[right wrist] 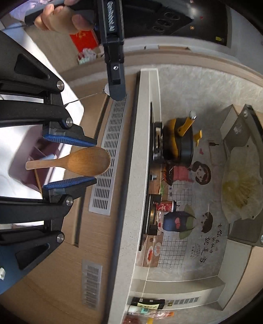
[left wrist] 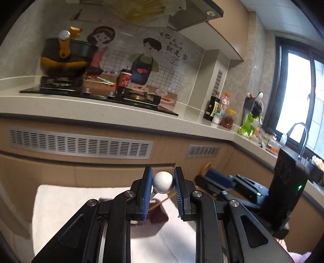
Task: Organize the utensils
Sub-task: 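Carry both spoons over the maroon holder and open both tools to drop them in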
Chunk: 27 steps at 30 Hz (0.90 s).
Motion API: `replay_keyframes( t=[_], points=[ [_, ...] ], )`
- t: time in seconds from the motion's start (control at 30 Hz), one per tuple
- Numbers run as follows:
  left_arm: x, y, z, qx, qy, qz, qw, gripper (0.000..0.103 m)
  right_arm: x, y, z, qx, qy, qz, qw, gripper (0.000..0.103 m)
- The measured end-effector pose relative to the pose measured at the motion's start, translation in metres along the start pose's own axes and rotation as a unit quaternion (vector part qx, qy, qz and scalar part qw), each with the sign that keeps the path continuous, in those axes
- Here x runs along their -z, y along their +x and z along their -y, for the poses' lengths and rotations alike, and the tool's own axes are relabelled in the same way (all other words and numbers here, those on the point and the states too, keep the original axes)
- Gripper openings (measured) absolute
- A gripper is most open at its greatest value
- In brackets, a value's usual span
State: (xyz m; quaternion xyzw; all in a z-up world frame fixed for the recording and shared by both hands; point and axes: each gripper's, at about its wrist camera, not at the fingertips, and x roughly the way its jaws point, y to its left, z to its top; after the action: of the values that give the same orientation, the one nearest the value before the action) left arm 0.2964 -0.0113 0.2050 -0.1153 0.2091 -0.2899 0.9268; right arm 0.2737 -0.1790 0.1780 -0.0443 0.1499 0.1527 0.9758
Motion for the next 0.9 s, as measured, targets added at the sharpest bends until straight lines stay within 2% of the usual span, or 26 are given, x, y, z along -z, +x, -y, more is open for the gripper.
replay_keyframes(
  t=[0.17,0.43,0.47,0.5,0.53,0.57,0.7,0.77,0.83,0.9],
  points=[
    [-0.01,0.048,-0.028,0.007,-0.027,-0.022,0.9994,0.023,0.005,0.043,0.011,0.009,0.007,-0.031,0.999,0.027],
    [0.024,0.11,-0.074,0.014,-0.091,-0.099,0.9908,0.024,0.044,0.095,0.022,-0.013,0.029,-0.107,0.994,0.029],
    [0.029,0.117,-0.08,0.013,-0.1,-0.109,0.9889,0.026,0.049,0.101,0.022,-0.02,0.033,-0.117,0.992,0.039],
    [0.034,0.123,-0.085,0.014,-0.109,-0.116,0.9871,0.033,0.056,0.106,0.024,-0.027,0.042,-0.127,0.991,0.049],
    [0.039,0.125,-0.088,0.012,-0.114,-0.119,0.9862,0.038,0.061,0.109,0.025,-0.031,0.051,-0.13,0.99,0.068],
    [0.043,0.127,-0.091,0.005,-0.117,-0.122,0.9856,0.043,0.067,0.11,0.027,-0.033,0.062,-0.129,0.989,0.076],
    [0.058,0.12,-0.09,-0.029,-0.091,-0.119,0.9883,0.045,0.076,0.104,0.028,-0.018,0.071,-0.126,0.989,0.078],
    [0.064,0.112,-0.085,-0.058,-0.067,-0.114,0.9895,0.048,0.08,0.096,0.026,-0.008,0.077,-0.12,0.99,0.097],
    [0.074,0.1,-0.078,-0.093,-0.038,-0.107,0.9892,0.053,0.085,0.084,0.025,-0.001,0.084,-0.11,0.99,0.101],
    [0.092,0.085,-0.069,-0.134,-0.005,-0.106,0.9854,0.059,0.091,0.076,0.024,0.006,0.089,-0.113,0.99,0.102]
  ],
)
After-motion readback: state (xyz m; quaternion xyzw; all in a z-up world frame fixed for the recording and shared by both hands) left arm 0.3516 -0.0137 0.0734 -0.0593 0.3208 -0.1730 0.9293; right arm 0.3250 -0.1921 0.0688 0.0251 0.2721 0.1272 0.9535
